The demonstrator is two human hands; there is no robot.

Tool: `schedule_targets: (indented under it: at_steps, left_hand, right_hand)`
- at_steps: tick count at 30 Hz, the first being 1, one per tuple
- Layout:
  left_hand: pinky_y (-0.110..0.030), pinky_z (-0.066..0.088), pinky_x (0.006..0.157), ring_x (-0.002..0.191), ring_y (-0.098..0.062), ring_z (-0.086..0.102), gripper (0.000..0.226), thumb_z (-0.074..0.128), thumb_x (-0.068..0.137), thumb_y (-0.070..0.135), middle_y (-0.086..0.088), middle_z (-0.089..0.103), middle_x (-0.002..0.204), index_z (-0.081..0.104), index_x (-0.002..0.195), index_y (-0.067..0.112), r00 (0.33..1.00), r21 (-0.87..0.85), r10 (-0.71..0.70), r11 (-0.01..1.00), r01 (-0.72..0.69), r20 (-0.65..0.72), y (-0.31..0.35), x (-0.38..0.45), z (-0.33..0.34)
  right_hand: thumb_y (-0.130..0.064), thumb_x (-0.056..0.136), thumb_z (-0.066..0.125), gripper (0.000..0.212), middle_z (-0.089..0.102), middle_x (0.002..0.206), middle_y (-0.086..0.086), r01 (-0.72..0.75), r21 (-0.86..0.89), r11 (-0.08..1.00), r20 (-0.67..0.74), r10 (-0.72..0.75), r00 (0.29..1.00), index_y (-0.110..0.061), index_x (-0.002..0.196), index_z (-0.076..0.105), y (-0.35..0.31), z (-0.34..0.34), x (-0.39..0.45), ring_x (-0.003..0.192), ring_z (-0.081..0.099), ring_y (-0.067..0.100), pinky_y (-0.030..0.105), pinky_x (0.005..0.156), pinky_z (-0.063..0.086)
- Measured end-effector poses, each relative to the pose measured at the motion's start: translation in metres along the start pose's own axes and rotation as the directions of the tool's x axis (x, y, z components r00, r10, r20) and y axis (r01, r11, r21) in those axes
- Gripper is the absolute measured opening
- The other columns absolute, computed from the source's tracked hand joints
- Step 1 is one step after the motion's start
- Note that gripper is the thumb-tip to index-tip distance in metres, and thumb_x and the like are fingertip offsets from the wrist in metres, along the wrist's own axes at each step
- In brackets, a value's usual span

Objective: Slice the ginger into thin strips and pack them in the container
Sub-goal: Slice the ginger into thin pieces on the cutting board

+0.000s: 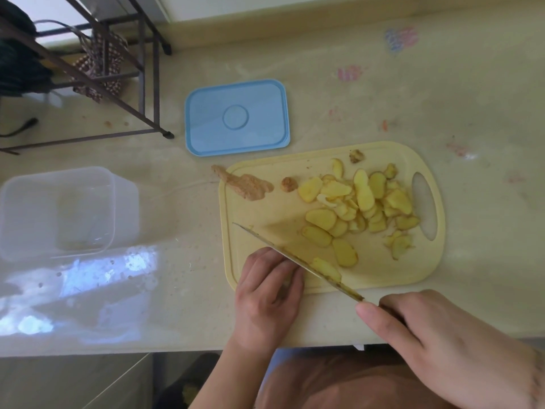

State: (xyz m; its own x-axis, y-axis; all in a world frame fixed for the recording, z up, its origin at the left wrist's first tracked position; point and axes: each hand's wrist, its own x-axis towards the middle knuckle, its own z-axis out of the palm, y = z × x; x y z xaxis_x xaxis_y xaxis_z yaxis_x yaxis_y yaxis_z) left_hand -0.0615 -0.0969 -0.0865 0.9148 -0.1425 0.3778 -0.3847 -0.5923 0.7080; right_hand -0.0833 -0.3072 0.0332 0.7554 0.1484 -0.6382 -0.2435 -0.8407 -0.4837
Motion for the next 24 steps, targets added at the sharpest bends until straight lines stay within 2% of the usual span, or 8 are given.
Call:
schedule_targets:
  at_steps: [4, 8, 13, 17, 20, 24]
  left_hand:
    - [-0.025, 0.048, 0.087, 0.094, -0.016, 0.063, 0.008, 0.071, 0.088, 0.005, 0.002, 0.064, 0.104, 0.076, 0.087, -0.001, 1.000, -0.003, -0.004, 1.000, 0.004, -0.006, 0.0013, 0.0003, 0.0010]
    - [-0.024, 0.047, 0.088, 0.096, -0.015, 0.063, 0.014, 0.068, 0.092, 0.010, 0.003, 0.064, 0.106, 0.076, 0.087, -0.001, 1.000, -0.003, -0.002, 1.000, 0.002, -0.012, 0.0020, 0.0003, 0.0004]
    - [-0.026, 0.048, 0.088, 0.095, -0.018, 0.063, 0.011, 0.069, 0.091, 0.007, 0.002, 0.064, 0.106, 0.076, 0.087, -0.001, 1.000, -0.005, 0.003, 1.000, -0.003, -0.006, 0.0014, 0.0007, 0.0004]
    - [-0.023, 0.046, 0.090, 0.098, -0.015, 0.062, 0.012, 0.069, 0.091, 0.008, 0.003, 0.063, 0.106, 0.076, 0.086, -0.001, 1.000, -0.004, 0.000, 1.000, 0.000, -0.008, 0.0024, 0.0013, 0.0004]
    - [-0.024, 0.047, 0.090, 0.096, -0.017, 0.063, 0.011, 0.070, 0.091, 0.008, 0.003, 0.063, 0.106, 0.076, 0.087, -0.001, 1.000, 0.000, -0.001, 1.000, 0.001, -0.007, 0.0024, 0.0015, 0.0006]
    - [-0.025, 0.048, 0.088, 0.094, -0.019, 0.064, 0.004, 0.074, 0.084, 0.001, 0.003, 0.064, 0.104, 0.076, 0.086, 0.000, 1.000, 0.008, 0.003, 1.000, -0.003, 0.002, 0.0018, 0.0015, 0.0005]
  right_hand:
    - [-0.087, 0.071, 0.008, 0.084, 0.051, 0.059, -0.008, -0.003, 0.015, 1.000, -0.010, 0.003, 1.000, -0.009, 0.060, 0.036, -0.0015, -0.0022, -0.0026, 0.054, 0.045, 0.012, 0.024, 0.053, 0.032]
    - [-0.085, 0.075, 0.010, 0.080, 0.052, 0.062, -0.017, -0.017, 0.018, 1.000, -0.003, 0.017, 1.000, -0.011, 0.058, 0.036, -0.0034, -0.0026, -0.0012, 0.056, 0.047, 0.009, 0.022, 0.055, 0.035]
    - [-0.086, 0.069, 0.007, 0.080, 0.054, 0.065, -0.023, -0.007, 0.015, 1.000, 0.003, 0.007, 1.000, -0.013, 0.056, 0.036, -0.0023, -0.0033, 0.0004, 0.058, 0.049, 0.006, 0.020, 0.053, 0.035]
    - [-0.086, 0.073, 0.008, 0.082, 0.053, 0.063, -0.017, -0.020, 0.025, 0.999, 0.011, 0.020, 1.000, -0.011, 0.057, 0.036, -0.0017, -0.0029, 0.0017, 0.057, 0.048, 0.009, 0.025, 0.057, 0.035]
    - [-0.081, 0.078, 0.010, 0.078, 0.053, 0.064, -0.018, -0.030, 0.029, 0.999, 0.000, 0.030, 1.000, -0.011, 0.057, 0.037, -0.0017, -0.0022, 0.0015, 0.058, 0.049, 0.007, 0.022, 0.057, 0.036]
    - [-0.087, 0.071, 0.008, 0.082, 0.050, 0.059, -0.009, -0.005, 0.031, 0.999, -0.003, 0.005, 1.000, -0.010, 0.058, 0.036, 0.0027, -0.0006, 0.0033, 0.054, 0.046, 0.011, 0.025, 0.056, 0.035]
